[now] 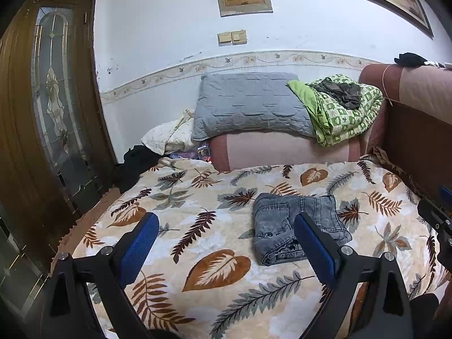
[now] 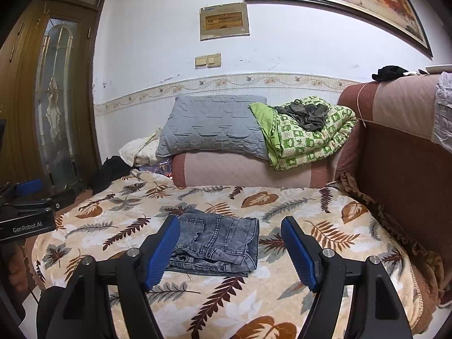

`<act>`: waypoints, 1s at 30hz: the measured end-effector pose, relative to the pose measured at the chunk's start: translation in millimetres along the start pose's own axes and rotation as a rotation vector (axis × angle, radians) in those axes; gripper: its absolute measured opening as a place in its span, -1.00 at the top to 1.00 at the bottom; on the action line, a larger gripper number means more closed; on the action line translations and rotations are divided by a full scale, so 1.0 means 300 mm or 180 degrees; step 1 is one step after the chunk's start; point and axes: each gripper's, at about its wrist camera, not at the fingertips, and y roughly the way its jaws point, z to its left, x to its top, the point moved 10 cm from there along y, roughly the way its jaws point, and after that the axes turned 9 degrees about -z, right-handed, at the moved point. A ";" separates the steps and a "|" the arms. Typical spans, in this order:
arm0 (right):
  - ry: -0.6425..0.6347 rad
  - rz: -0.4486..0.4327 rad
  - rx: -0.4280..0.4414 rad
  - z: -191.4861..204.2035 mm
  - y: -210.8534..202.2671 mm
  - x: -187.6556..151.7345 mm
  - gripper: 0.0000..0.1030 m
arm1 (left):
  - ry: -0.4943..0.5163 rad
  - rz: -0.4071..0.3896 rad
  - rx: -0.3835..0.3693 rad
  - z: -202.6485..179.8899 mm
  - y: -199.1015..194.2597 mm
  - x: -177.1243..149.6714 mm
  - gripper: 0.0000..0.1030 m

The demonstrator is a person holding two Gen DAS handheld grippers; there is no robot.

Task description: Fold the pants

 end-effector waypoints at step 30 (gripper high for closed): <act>-0.0460 0.0048 -0.0583 -0.142 -0.165 0.071 -0.62 | 0.0056 -0.0385 -0.0746 -0.310 -0.068 0.211 -0.87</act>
